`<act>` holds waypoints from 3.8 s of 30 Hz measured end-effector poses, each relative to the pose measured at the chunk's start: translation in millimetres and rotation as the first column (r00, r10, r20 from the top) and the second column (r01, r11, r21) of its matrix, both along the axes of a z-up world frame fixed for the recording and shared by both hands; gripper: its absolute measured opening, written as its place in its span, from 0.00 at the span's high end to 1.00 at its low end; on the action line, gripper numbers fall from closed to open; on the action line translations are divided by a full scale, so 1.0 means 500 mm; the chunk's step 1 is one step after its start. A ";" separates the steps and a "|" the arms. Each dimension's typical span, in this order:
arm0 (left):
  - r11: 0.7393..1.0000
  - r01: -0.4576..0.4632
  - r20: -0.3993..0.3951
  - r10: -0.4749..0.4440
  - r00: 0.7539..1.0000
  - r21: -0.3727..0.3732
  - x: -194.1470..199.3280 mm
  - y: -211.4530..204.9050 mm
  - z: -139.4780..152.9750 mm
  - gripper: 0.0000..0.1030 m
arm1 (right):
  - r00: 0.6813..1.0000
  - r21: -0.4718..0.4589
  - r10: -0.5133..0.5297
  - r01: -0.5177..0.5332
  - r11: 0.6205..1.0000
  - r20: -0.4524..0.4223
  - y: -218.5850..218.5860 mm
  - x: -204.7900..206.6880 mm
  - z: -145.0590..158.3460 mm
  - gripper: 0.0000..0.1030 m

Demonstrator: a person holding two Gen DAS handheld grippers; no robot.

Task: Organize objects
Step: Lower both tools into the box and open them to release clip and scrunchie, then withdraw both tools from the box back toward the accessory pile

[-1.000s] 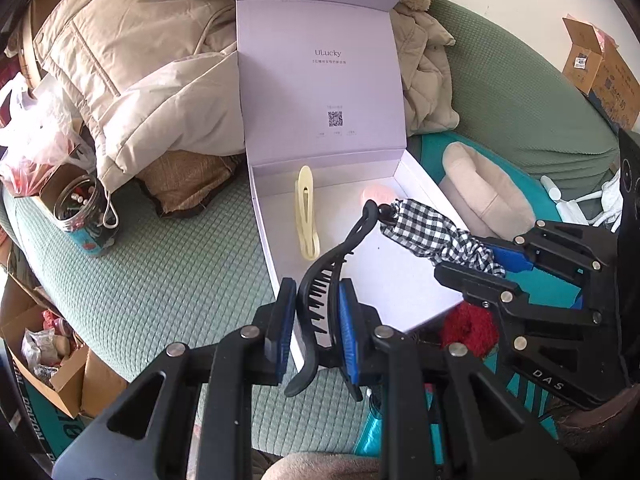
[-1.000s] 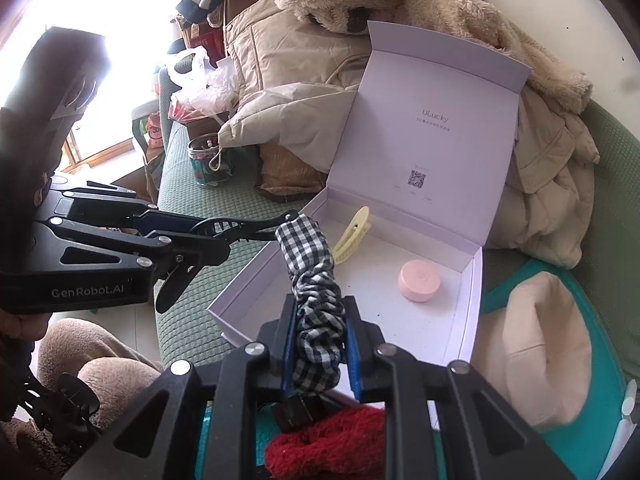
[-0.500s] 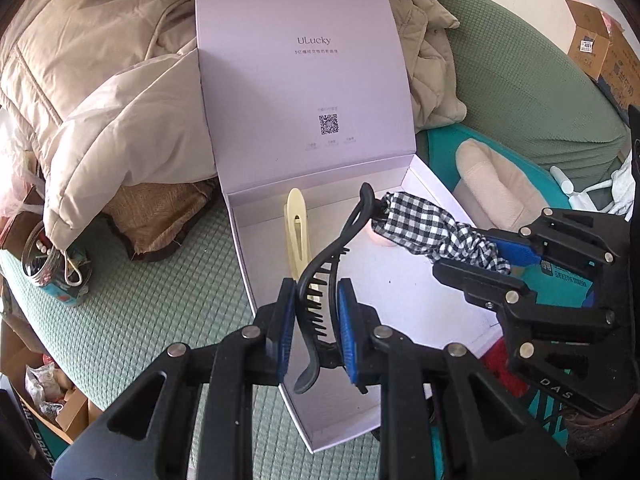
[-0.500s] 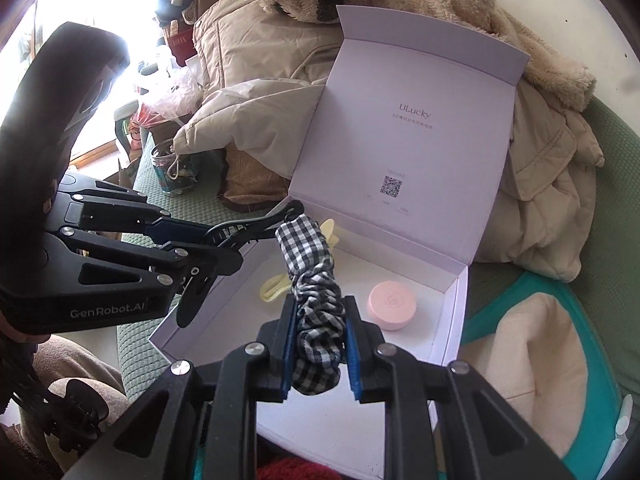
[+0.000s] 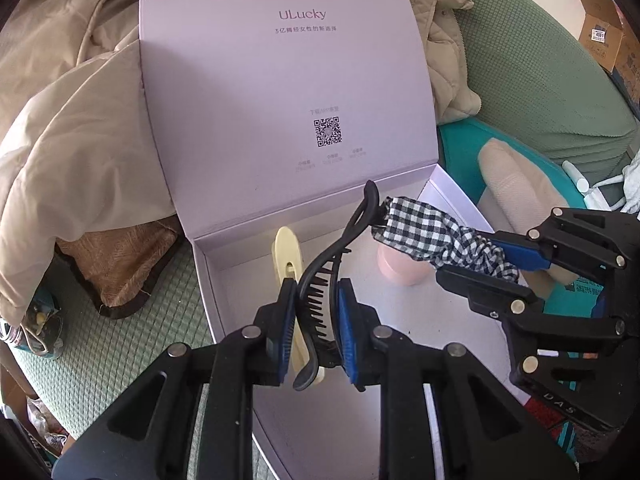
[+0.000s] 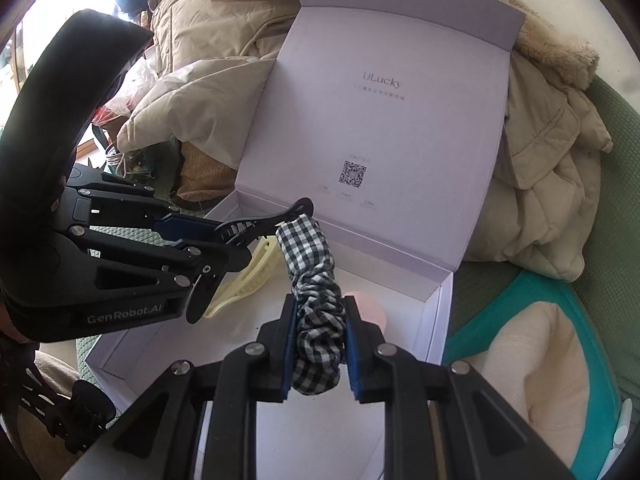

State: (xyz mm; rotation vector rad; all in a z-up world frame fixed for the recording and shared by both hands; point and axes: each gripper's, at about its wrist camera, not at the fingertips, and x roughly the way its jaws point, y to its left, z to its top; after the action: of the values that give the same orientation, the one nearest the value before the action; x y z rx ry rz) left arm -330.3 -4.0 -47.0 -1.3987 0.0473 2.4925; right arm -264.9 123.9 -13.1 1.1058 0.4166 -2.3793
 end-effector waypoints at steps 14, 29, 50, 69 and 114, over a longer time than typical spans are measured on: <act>0.999 -0.032 0.066 0.030 0.997 0.042 -0.059 -0.008 -0.070 0.81 | 0.998 0.043 0.007 -0.010 0.999 0.059 -0.019 -0.054 -0.050 0.80; 0.999 -0.038 0.091 0.035 0.995 0.033 -0.064 0.007 -0.090 0.77 | 0.996 0.083 0.007 -0.015 0.996 0.090 -0.034 -0.076 -0.078 0.80; 0.998 -0.052 0.093 0.049 0.994 0.032 -0.027 0.025 -0.046 0.68 | 0.998 0.134 -0.002 -0.006 0.991 0.064 -0.034 -0.040 -0.041 0.63; 0.998 -0.061 -0.030 0.062 0.998 0.034 0.051 -0.044 0.138 0.59 | 0.998 0.099 -0.035 0.040 0.994 -0.046 -0.008 0.030 0.090 0.63; 0.995 -0.098 -0.210 0.093 0.973 -0.014 0.461 -0.029 0.337 0.22 | 0.973 -0.028 -0.133 0.130 0.991 -0.191 0.084 0.390 0.253 0.39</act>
State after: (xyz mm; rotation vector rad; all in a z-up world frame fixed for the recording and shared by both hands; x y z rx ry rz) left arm -99.6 -18.5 121.3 -1.1669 0.0542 2.7188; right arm -70.1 166.0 113.4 0.9252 0.4009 -2.6132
